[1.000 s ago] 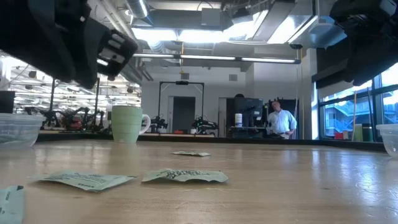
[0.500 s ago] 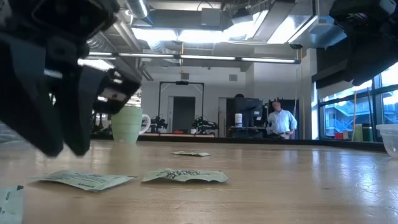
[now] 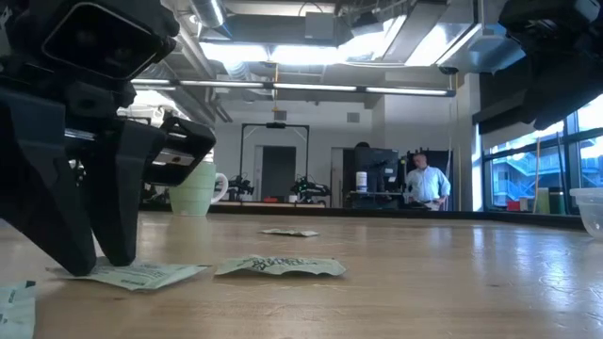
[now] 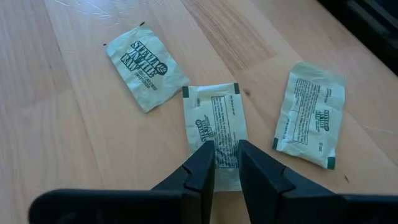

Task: Pick and place items into bin
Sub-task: Put the white stevia packet into the left transparent bin

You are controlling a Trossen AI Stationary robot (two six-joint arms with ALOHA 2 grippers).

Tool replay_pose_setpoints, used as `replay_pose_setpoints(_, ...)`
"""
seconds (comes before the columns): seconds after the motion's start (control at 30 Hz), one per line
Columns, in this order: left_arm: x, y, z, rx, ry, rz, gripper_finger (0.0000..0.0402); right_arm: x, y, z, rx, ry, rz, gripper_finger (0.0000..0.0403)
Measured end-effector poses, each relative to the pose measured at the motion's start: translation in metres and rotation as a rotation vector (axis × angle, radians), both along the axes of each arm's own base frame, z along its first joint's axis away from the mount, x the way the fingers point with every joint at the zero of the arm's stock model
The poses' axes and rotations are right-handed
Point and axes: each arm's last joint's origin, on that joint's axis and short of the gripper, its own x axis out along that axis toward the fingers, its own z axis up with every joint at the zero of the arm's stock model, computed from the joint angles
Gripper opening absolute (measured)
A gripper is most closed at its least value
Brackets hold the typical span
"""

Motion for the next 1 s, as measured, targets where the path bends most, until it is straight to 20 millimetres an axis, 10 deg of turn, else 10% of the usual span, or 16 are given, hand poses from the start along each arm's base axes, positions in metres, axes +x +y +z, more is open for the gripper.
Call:
replay_pose_setpoints(0.5, -0.007, 0.003, 0.011, -0.049, 0.055, -0.004, 0.0005, 0.000, 0.000, 0.000, -0.001, 0.001, 0.003, 0.0132)
replay_pose_setpoints(1.0, -0.082, 0.064, 0.131, -0.209, 0.072, 0.612, 0.0003, 0.000, 0.000, 0.000, -0.002, 0.003, 0.003, 0.0132)
